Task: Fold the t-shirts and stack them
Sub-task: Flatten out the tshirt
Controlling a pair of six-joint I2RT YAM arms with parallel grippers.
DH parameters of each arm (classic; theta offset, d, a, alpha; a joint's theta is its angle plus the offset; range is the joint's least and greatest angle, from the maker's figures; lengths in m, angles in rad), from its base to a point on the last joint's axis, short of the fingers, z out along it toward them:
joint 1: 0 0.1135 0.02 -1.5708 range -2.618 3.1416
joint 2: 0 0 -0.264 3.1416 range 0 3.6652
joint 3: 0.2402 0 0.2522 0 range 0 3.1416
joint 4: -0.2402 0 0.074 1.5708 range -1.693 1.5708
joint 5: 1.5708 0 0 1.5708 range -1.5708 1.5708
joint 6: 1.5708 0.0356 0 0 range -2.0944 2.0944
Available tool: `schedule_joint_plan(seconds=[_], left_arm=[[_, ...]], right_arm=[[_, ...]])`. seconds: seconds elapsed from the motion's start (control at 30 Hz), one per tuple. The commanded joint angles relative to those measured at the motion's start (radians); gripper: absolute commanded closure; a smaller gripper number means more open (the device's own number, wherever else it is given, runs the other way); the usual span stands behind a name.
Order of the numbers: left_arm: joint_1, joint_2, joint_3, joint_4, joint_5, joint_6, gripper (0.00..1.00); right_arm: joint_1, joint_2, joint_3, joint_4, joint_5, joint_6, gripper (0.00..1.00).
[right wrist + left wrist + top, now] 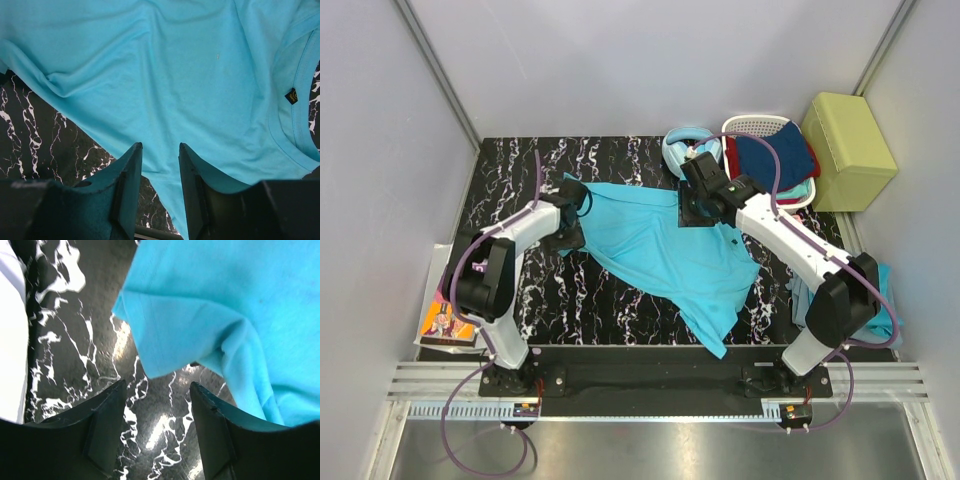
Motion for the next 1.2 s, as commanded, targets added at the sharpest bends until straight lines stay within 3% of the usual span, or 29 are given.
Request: schedule_joint_plan(seconds=[0.0,0.6,0.73,0.97,1.17], left_arm=[[0.030,0.006,0.036,0.039,-0.019,0.034,0.43],[0.063,0.086,-0.018,0.101,0.070,0.028,0.65],[0.063,0.083,-0.024,0.106,0.075,0.031,0.78],[0.063,0.000,-0.017,0.094,0.072,0.026,0.94],[0.062,-0.104,0.045,0.072,0.049,0.034,0.99]], right_arm=[[0.010,-0.045,-0.006,0.021,0.012,-0.008,0.57],[0.008,-0.034,-0.012,0.026,0.004,-0.011,0.57],[0.010,-0.030,-0.014,0.026,0.007,-0.010,0.57],[0.010,-0.011,-0.012,0.032,-0.002,-0.008,0.58],[0.010,0.007,0.003,0.031,-0.014,-0.002,0.58]])
